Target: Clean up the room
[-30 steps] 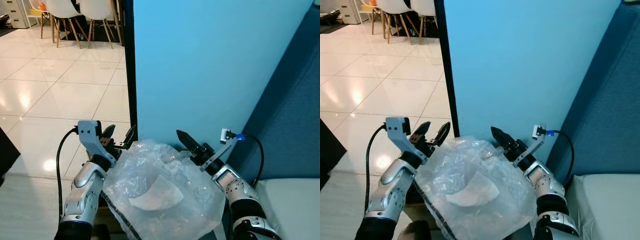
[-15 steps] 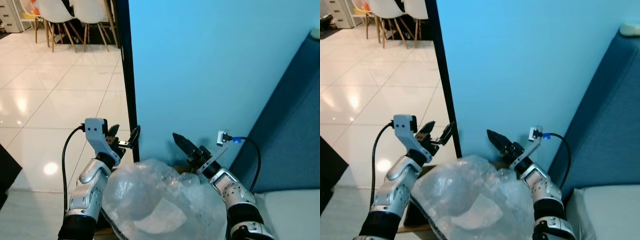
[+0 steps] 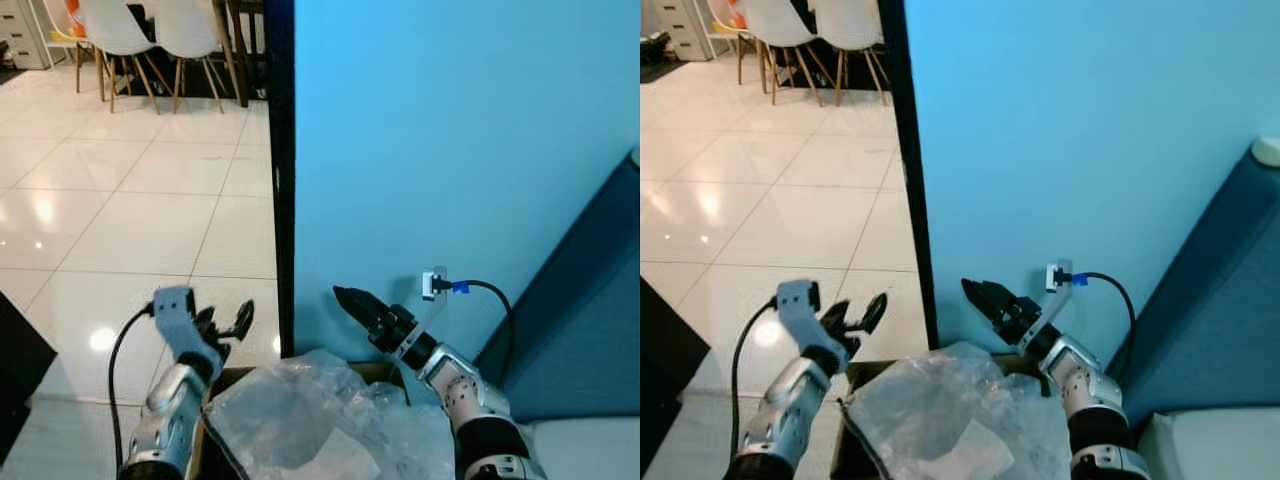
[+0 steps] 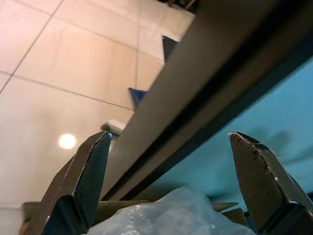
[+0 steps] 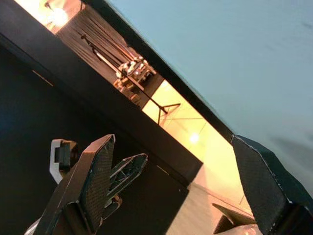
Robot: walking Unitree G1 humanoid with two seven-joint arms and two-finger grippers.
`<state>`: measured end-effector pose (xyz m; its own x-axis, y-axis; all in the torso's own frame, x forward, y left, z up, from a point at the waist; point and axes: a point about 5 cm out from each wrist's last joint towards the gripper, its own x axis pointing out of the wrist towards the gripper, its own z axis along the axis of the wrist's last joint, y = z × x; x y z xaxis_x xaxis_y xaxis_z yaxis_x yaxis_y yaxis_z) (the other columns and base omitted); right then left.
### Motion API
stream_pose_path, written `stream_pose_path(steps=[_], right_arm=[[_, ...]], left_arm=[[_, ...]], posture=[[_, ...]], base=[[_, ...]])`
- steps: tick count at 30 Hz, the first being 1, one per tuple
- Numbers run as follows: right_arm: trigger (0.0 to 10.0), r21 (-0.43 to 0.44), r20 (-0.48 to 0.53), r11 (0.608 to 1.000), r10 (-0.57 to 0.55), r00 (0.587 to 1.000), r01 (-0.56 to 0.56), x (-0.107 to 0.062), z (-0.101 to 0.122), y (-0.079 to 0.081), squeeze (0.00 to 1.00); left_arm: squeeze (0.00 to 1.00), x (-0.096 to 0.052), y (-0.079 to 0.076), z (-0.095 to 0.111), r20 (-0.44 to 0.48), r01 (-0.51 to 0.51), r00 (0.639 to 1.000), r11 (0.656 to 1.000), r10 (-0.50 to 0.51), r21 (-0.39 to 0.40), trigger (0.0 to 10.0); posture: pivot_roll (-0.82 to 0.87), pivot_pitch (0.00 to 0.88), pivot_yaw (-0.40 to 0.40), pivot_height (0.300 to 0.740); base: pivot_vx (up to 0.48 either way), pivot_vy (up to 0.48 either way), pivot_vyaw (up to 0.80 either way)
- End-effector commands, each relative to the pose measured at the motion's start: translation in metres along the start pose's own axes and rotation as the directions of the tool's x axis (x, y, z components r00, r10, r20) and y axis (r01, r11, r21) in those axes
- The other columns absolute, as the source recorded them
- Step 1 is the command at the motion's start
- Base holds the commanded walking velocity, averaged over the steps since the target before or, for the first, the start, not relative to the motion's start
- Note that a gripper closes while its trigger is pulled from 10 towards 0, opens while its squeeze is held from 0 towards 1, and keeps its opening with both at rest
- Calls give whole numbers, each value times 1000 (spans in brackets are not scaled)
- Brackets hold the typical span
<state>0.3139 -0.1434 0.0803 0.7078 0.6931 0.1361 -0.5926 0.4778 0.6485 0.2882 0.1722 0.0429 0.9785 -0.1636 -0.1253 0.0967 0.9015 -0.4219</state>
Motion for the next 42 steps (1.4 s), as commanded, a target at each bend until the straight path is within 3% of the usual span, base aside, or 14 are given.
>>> stream_pose_path(steps=[1,16,18,19,22,26,28,29,30,33,34,42], right_arm=[[10000,-29,-10,999,-14,1000,14,-3,0,-1,0],[10000,-40,-34,991,-130,991,129,-18,-10,-15,0],[10000,-56,-94,951,-307,947,303,-37,-27,-33,0],[10000,-56,-94,951,-307,947,303,-37,-27,-33,0],[10000,-61,-158,880,-475,866,472,-62,-48,-48,0],[10000,-75,-190,842,-538,821,534,-77,-60,-53,0],[10000,-94,-216,799,-599,771,594,-91,-70,-56,0],[10000,-94,-216,799,-599,771,594,-91,-70,-56,0],[10000,-116,-233,752,-656,718,649,-104,-78,-60,0],[10000,-123,-236,737,-673,701,665,-107,-80,-61,0],[10000,-147,-238,696,-715,658,703,-115,-83,-63,0],[10000,-192,-240,612,-788,568,768,-128,-88,-67,0]], left_arm=[[0,-5,7,-8,-21,-29,999,1000,28,-3,10000],[0,-23,22,-40,-138,-89,986,996,91,19,10000],[0,-32,31,-56,-212,-130,968,991,135,35,10000],[0,-32,31,-56,-212,-130,968,991,135,35,10000],[0,-44,39,-71,-278,-178,943,983,183,43,10000],[0,-51,44,-79,-312,-210,926,977,213,44,10000],[0,-58,47,-87,-343,-236,910,971,235,38,10000],[0,-58,47,-87,-343,-236,910,971,235,38,10000],[0,-62,49,-92,-365,-257,896,966,252,35,10000],[0,-64,50,-93,-372,-264,892,964,258,36,10000],[0,-66,51,-96,-389,-274,882,961,267,37,10000],[0,-72,54,-104,-436,-303,852,952,290,42,10000]], posture=[[-23,0,-46,704],[-22,0,-41,740],[-21,0,-43,740],[-21,0,-43,740],[-15,0,-48,740],[-17,0,-47,740],[-18,0,-46,740],[-18,0,-46,740],[-22,0,-42,740],[-22,0,-42,740],[-29,0,-36,740],[-39,0,-24,740]], base=[[0,0,0],[0,0,0],[-358,0,0],[-461,0,0],[-480,0,0],[-480,0,0],[-480,0,0],[-480,0,0],[-480,0,0],[-480,0,0],[-480,0,0],[-480,0,0]])
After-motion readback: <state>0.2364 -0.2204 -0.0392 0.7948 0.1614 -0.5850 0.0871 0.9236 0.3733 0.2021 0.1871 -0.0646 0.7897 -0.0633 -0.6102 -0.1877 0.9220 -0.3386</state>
